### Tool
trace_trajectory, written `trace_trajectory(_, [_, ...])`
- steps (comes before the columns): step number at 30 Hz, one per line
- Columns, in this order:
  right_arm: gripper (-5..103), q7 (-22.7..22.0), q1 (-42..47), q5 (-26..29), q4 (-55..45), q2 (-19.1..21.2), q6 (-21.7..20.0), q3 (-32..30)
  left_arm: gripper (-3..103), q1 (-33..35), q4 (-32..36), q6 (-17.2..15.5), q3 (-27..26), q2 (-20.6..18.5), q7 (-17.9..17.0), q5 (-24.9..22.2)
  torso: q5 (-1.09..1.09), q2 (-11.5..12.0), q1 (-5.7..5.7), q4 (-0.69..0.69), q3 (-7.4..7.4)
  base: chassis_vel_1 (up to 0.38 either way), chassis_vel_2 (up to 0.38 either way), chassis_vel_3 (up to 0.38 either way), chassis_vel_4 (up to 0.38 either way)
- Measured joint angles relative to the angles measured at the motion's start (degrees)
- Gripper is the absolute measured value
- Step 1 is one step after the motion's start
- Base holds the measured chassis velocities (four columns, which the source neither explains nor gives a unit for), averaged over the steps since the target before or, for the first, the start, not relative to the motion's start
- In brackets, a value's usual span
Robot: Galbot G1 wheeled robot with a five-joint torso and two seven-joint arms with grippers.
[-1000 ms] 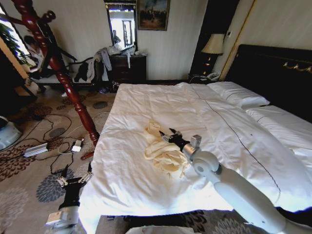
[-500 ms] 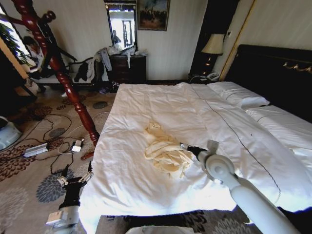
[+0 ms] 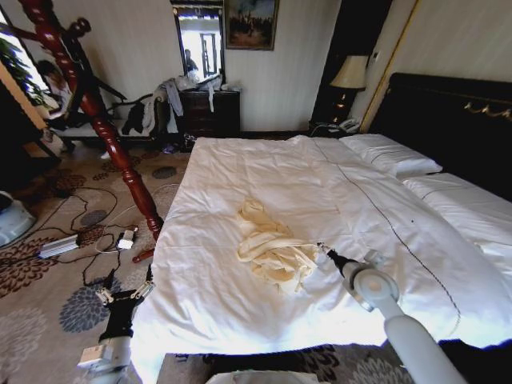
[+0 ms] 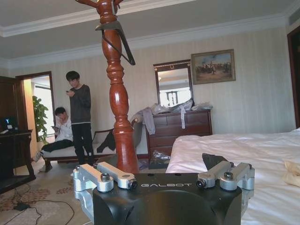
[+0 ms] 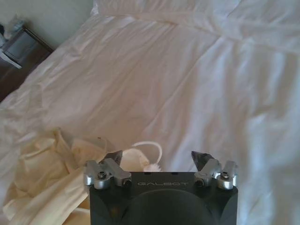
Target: Pick up the clothes from the bed and hang them on the clothes hanger.
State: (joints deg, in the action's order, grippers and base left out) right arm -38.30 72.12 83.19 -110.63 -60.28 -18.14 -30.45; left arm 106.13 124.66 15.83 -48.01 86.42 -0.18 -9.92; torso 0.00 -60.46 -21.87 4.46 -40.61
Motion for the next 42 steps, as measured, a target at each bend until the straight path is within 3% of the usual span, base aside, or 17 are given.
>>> trace_trajectory(3, [71, 2.98, -0.44, -2.45, 1.67, -1.49, 0.92, 1.08, 100, 0.01, -0.15, -0.01, -0.24, -0.31, 0.00, -0.43, 0.00, 0.00, -0.01, 0.00, 0.00, 0.000, 0.000, 0.000, 0.000])
trace_trajectory(4, [65, 3.23, -0.58, -2.84, 1.98, -1.64, 1.05, 1.29, 100, 0.02, -0.17, -0.01, -0.33, -0.38, 0.00, -0.61, 0.00, 0.00, -0.01, 0.00, 0.00, 0.000, 0.000, 0.000, 0.000])
trace_trajectory(6, [65, 3.33, -0.64, -3.03, 2.11, -1.69, 1.10, 1.40, 100, 0.03, -0.18, -0.01, -0.38, -0.42, 0.00, -0.70, 0.00, 0.00, -0.01, 0.00, 0.00, 0.000, 0.000, 0.000, 0.000])
trace_trajectory(7, [54, 3.49, -0.78, -3.34, 2.33, -1.73, 1.19, 1.60, 100, 0.04, -0.22, -0.01, -0.52, -0.54, 0.00, -1.00, -0.01, 0.00, -0.01, 0.00, 0.00, 0.000, 0.000, 0.000, 0.000])
trace_trajectory(11, [49, 3.56, -0.69, -3.46, 2.29, -1.58, 1.22, 1.68, 100, -0.02, -0.38, -0.01, -0.59, -0.63, 0.00, -1.22, 0.00, 0.00, 0.00, 0.00, 0.00, 0.000, 0.000, 0.000, 0.000])
trace_trajectory(12, [40, 3.56, -0.38, -3.47, 1.82, -1.37, 1.22, 1.70, 100, -0.18, -0.56, -0.01, -0.59, -0.62, -0.01, -1.28, 0.00, 0.00, -0.01, 0.00, 0.00, 0.000, 0.000, 0.000, 0.000])
trace_trajectory(13, [37, 3.56, -0.15, -3.51, 1.48, -1.29, 1.23, 1.72, 100, -0.29, -0.64, -0.01, -0.56, -0.60, -0.02, -1.28, -0.01, 0.00, -0.01, 0.00, 0.00, 0.000, 0.000, 0.000, 0.000])
trace_trajectory(17, [34, 3.57, 0.40, -3.57, 0.66, -1.25, 1.14, 1.90, 100, -0.59, -0.91, -0.02, -0.34, -0.47, -0.01, -1.20, -0.01, 0.00, 0.00, 0.01, 0.00, 0.000, 0.000, 0.000, 0.000])
trace_trajectory(29, [41, 3.70, 0.86, -3.64, 0.23, -2.64, 0.80, 2.63, 100, -0.53, -0.94, -0.02, -0.33, -0.32, -0.01, -1.01, 0.00, 0.00, 0.00, 0.01, 0.00, 0.000, 0.000, 0.000, 0.000])
trace_trajectory(31, [38, 3.71, 0.96, -3.66, 0.06, -2.70, 0.80, 2.68, 100, -0.49, -0.89, -0.02, -0.34, -0.32, -0.01, -1.01, 0.00, 0.00, -0.01, 0.01, 0.00, 0.000, 0.000, 0.000, 0.000])
trace_trajectory(34, [22, 3.72, 1.44, -3.75, -0.40, -2.79, 0.80, 2.74, 100, -0.43, -0.71, -0.02, -0.34, -0.24, -0.02, -0.97, 0.00, 0.00, -0.01, 0.01, 0.00, 0.000, 0.000, 0.000, 0.000])
trace_trajectory(36, [22, 3.73, 1.57, -3.78, -0.47, -2.76, 0.80, 2.74, 100, -0.42, -0.67, -0.02, -0.33, -0.20, -0.02, -0.94, 0.00, 0.00, 0.00, 0.01, 0.00, 0.000, 0.000, 0.000, 0.000])
trace_trajectory(40, [2, 4.41, 2.24, -3.96, -0.86, -2.16, 0.90, 2.63, 100, -0.25, -0.32, -0.02, -0.26, -0.05, -0.02, -0.77, 0.00, 0.00, 0.00, 0.01, 0.00, 0.000, 0.000, 0.000, 0.000])
trace_trajectory(42, [2, 4.49, 2.30, -3.99, -0.90, -2.09, 0.94, 2.62, 100, -0.23, -0.28, -0.02, -0.25, -0.03, -0.02, -0.76, 0.00, 0.00, 0.00, 0.01, 0.00, 0.000, 0.000, 0.000, 0.000])
